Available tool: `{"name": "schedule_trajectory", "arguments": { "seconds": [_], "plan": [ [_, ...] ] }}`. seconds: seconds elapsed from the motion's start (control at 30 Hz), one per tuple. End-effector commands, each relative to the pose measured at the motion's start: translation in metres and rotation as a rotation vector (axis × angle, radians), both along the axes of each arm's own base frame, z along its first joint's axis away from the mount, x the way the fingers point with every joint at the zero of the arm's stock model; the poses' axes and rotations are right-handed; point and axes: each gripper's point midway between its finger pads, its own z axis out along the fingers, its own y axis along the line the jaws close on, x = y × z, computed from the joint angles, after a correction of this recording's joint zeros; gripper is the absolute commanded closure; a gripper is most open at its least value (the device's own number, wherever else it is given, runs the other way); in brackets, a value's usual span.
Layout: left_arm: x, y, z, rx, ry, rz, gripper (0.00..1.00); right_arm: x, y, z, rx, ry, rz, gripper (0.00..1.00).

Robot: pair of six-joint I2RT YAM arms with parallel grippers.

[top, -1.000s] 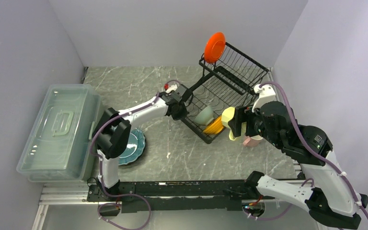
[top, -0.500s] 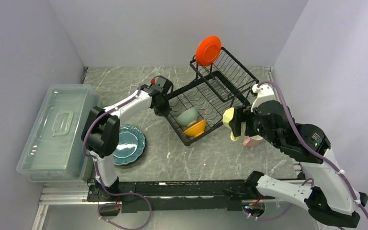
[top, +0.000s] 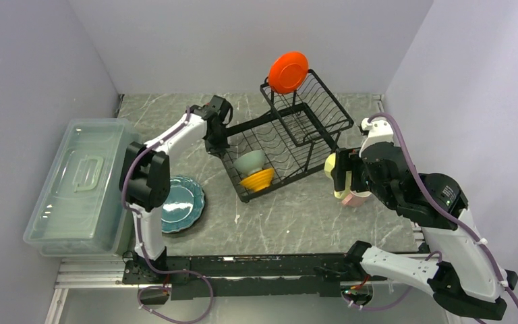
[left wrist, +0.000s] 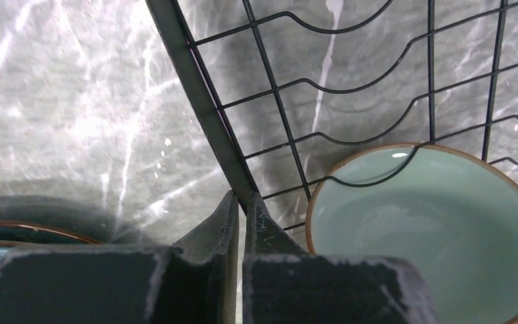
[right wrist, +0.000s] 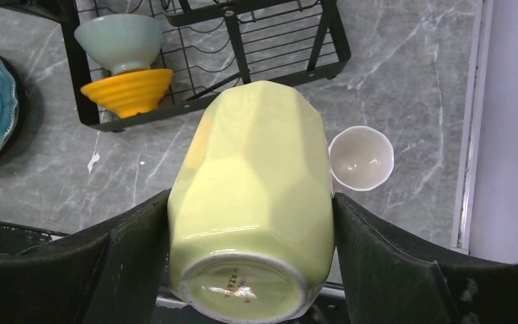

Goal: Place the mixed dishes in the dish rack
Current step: Move the dish rack to the center of the board.

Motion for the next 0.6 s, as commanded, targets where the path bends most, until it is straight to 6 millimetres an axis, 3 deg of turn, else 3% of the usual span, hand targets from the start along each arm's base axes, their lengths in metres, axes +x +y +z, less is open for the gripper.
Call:
{"name": "schedule_trajectory", "arguments": {
  "seconds": [0.0,0.43,0.57],
  "plan": [
    [0.031,0.008,0.023,0.035,-0.063,-0.055,1.0,0.006,-0.001,0.024,0.075,-0.083,-0.04,0.52],
    [0.082,0.019,0.004,0.089,-0.061,0.004,1.0,0.0,-0.007,0.024,0.076,-0.069,-0.044,0.52],
    [0.083,0.02,0.005,0.098,-0.04,0.019,0.92,0.0,-0.005,0.025,0.082,-0.07,-0.041,0.52]
  ]
}}
